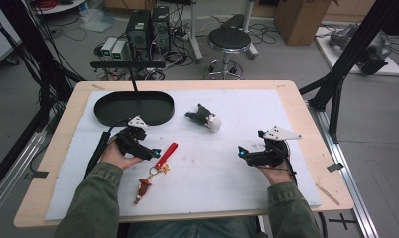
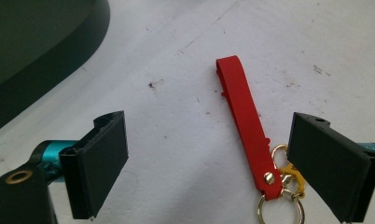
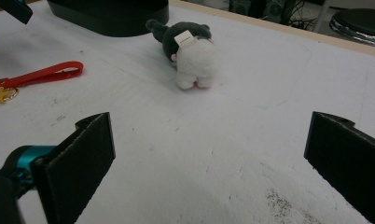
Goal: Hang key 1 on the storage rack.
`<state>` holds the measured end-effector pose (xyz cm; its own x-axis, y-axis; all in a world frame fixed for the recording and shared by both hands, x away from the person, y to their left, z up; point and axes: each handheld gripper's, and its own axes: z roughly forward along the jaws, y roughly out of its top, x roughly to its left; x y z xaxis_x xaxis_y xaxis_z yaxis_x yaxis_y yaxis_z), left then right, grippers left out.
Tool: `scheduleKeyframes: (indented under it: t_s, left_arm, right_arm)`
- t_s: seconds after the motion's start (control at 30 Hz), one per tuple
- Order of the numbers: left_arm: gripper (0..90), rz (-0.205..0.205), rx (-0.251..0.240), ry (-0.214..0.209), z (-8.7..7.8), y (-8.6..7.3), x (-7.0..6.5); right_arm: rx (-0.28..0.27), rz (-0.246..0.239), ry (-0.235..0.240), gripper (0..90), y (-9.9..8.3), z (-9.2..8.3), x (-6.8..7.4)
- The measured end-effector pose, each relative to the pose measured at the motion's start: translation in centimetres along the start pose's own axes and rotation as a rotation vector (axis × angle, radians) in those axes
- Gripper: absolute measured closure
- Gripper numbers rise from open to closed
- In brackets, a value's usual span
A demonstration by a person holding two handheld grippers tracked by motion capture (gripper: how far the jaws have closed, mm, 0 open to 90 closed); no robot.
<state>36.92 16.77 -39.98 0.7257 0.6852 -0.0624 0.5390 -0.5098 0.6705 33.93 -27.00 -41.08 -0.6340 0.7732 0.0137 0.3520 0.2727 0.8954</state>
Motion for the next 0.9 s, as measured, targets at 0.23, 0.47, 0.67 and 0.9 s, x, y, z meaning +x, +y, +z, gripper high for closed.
scheduleKeyframes:
  t_s: [0.23,0.47,0.67,0.9]
  left_arm:
    - [13.7,0.017,0.001,-0.042,0.7,1.6,-0.9]
    - [13.7,0.035,0.037,-0.057,2.2,2.4,-1.6]
    - [13.7,0.039,0.064,-0.058,3.1,2.6,-2.1]
    - [13.9,0.055,0.091,-0.053,3.9,3.0,-2.8]
  right_arm:
    - [-0.001,0.002,0.003,0.8,0.0,0.0,0.0]
    - [-0.002,-0.004,0.001,0.8,0.0,0.0,0.0]
    - [-0.002,-0.001,0.003,0.8,0.0,0.0,0.0]
    - [0.008,-0.006,0.010,0.8,0.0,0.1,0.1]
